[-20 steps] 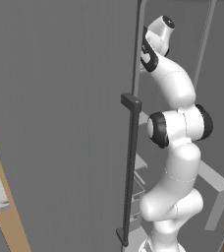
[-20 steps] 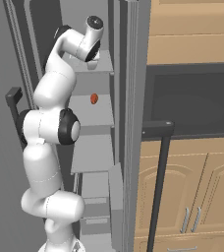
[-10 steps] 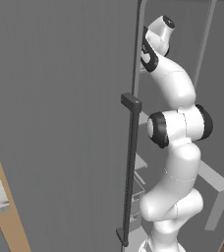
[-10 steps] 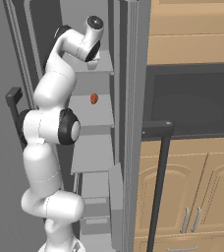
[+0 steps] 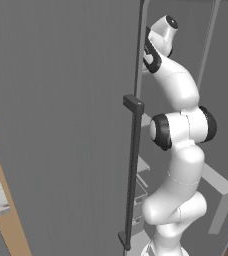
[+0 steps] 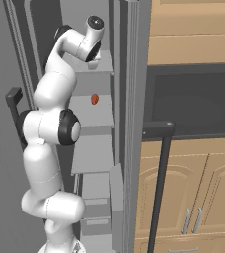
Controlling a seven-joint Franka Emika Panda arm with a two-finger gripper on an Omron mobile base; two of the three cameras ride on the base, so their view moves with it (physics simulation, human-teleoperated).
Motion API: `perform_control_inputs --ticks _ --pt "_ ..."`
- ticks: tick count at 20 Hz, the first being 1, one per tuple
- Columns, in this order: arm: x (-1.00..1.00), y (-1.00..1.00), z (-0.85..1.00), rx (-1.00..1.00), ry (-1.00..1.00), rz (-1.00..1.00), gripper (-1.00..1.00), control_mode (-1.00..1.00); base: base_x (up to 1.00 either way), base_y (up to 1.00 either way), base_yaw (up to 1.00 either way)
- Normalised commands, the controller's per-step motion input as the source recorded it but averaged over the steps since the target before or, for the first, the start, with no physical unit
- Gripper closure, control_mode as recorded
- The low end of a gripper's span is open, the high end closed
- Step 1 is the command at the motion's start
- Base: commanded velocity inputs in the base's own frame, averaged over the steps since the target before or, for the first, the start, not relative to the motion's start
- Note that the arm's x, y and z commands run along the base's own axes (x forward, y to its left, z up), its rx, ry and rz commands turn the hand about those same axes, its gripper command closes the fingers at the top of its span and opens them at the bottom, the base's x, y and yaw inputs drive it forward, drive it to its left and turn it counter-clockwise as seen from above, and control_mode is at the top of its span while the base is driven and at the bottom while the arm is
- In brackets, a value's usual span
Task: Open the freezer door, pick up the ice cube tray from the freezer, and place it on the dining counter.
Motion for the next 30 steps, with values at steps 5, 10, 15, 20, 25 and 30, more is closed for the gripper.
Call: perform_control_inputs --ticks 5,10,15,20,25,30 --pt "-0.01 0.0 0.0 0.01 -0.18 0.0 1.0 -1.0 0.0 0.0 0.0" --pt "-0.01 0.0 0.01 0.01 -0.18 -0.01 1.0 -1.0 0.0 0.0 0.0" --pt "0.0 0.0 0.1 0.02 -0.11 -0.03 1.0 -1.0 0.0 0.0 0.0" --pt "0.0 0.0 0.3 0.02 -0.01 -0.04 1.0 -1.0 0.0 0.0 0.0" --pt "-0.03 0.0 0.36 0.01 0.0 -0.05 1.0 -1.0 0.0 0.0 0.0" --pt "-0.2 -0.07 0.25 0.02 0.01 -0.02 1.0 -1.0 0.0 0.0 0.0"
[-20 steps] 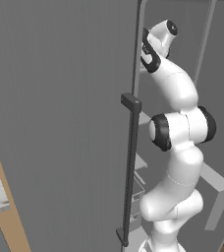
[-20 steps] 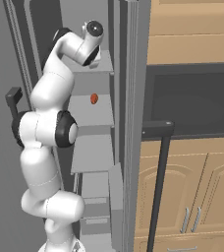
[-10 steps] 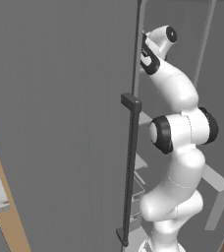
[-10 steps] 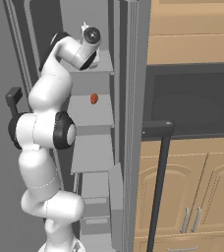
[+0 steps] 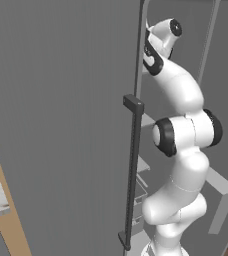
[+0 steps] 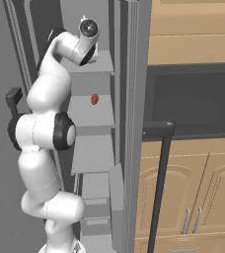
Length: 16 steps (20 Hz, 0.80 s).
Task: Open the freezer door, pick up the ice cube tray from the freezer, and place it on the dining counter.
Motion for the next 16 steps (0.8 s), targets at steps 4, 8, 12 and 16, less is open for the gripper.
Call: perform_control_inputs --ticks 4,8,12,16 --pt "-0.22 -0.13 0.05 0.01 0.02 0.0 1.0 -1.0 0.0 0.0 0.0" --pt "-0.3 -0.19 0.0 0.0 0.0 0.0 1.0 -1.0 0.0 0.0 0.0" --pt "-0.28 -0.1 0.0 0.0 0.0 0.0 1.0 -1.0 0.0 0.0 0.0" --pt "-0.36 -0.06 0.0 0.01 0.0 0.0 1.0 -1.0 0.0 0.0 0.0"
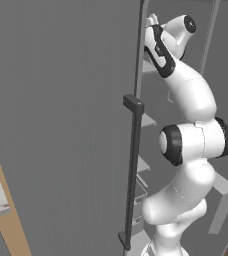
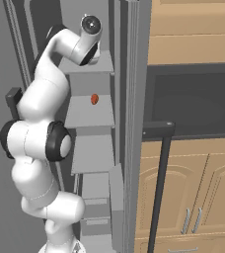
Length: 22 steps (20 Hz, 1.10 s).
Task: Open the freezer door, pick up the ice cube tray from the freezer, and place it on the dining counter.
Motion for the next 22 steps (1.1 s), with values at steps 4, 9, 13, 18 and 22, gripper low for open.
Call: perform_control_inputs --ticks 4,9,13,18,22 --pt "-0.39 -0.06 0.0 0.01 0.0 0.0 1.0 -1.0 0.0 0.0 0.0" --pt "-0.44 -0.03 0.0 0.01 0.0 0.0 1.0 -1.0 0.0 0.0 0.0" --pt "-0.45 -0.02 0.0 0.0 0.0 0.0 1.0 -1.0 0.0 0.0 0.0" --pt "-0.45 -0.06 0.0 0.01 0.0 -0.01 1.0 -1.0 0.0 0.0 0.0" --pt "-0.4 -0.21 0.0 0.03 0.0 -0.05 1.0 -1.0 0.0 0.0 0.0"
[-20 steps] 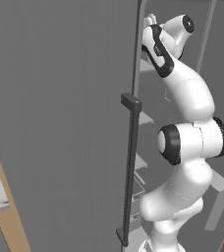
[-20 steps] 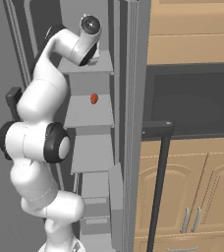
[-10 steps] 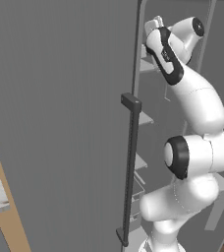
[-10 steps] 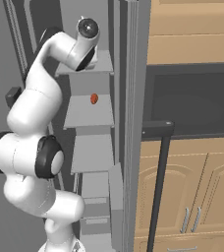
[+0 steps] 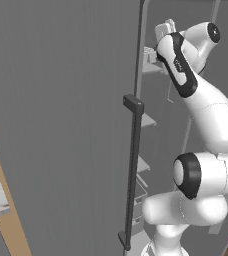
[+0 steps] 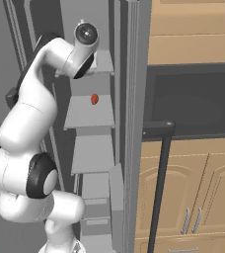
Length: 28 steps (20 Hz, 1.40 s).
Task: Open the freezer door, pick up the ice cube tray from the freezer, and place it on the dining counter.
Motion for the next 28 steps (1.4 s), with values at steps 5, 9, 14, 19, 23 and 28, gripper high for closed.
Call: perform_control_inputs --ticks 5,9,14,19,23,28 --pt "-0.44 -0.13 0.0 0.01 0.0 -0.07 1.0 -1.0 0.0 0.0 0.0" --pt "-0.49 -0.01 0.0 0.0 0.0 -0.06 1.0 -1.0 0.0 0.0 0.0" --pt "-0.53 0.0 0.0 0.02 0.0 -0.06 1.0 -1.0 0.0 0.0 0.0" --pt "-0.54 0.0 0.0 0.01 0.0 -0.05 1.0 -1.0 0.0 0.0 0.0" --pt "-0.51 0.0 0.0 0.0 0.0 -0.02 1.0 -1.0 0.0 0.0 0.0" --pt "-0.49 0.0 0.0 0.01 0.0 -0.03 1.0 -1.0 0.0 0.0 0.0"
